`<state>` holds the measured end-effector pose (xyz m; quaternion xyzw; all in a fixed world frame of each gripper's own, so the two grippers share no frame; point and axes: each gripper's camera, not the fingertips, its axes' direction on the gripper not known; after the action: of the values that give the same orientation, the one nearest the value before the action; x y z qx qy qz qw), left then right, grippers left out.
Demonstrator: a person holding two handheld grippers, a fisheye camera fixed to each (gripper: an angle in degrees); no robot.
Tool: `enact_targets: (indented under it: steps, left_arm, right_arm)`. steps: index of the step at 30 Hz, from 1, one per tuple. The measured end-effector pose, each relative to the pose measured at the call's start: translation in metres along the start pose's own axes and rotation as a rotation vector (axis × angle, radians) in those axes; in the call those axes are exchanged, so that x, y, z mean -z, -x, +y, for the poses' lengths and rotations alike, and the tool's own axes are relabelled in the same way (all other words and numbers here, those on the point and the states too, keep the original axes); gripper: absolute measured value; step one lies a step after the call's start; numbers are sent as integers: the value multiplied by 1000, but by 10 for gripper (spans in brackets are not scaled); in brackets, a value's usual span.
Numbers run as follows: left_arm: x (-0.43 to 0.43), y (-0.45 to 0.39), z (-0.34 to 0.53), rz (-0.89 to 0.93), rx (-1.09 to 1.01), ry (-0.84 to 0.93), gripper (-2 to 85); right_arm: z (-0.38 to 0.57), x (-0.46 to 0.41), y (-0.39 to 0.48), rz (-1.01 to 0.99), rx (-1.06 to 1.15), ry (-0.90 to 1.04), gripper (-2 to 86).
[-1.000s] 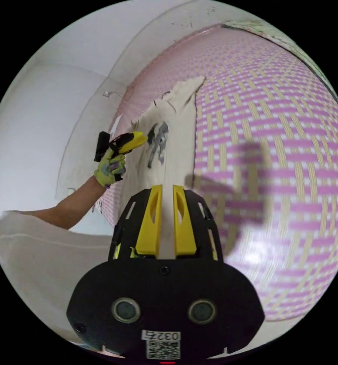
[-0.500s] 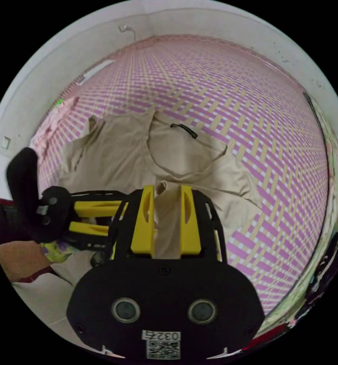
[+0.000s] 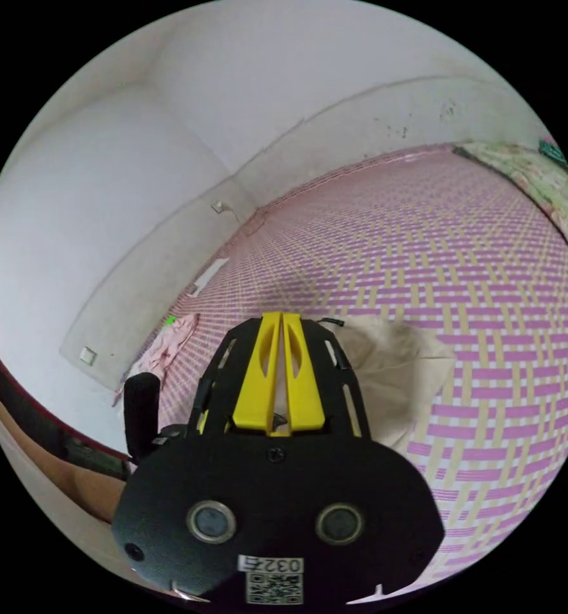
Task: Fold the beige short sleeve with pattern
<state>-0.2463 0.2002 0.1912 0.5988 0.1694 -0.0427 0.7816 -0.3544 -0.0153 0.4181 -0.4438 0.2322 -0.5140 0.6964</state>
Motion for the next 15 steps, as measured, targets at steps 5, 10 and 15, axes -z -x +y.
enact_targets:
  steps: [5,10,15]
  left_arm:
    - [-5,69,9,151,178,61,23]
    - [-11,125,-6,295,354,35,59]
    - [-17,153,-30,249,433,21,57]
  right_arm:
    - [10,4,-23,83,-107,16,-10]
    - [42,14,-44,114,-185,106,-6]
    - [75,8,-37,87,-162,196,63]
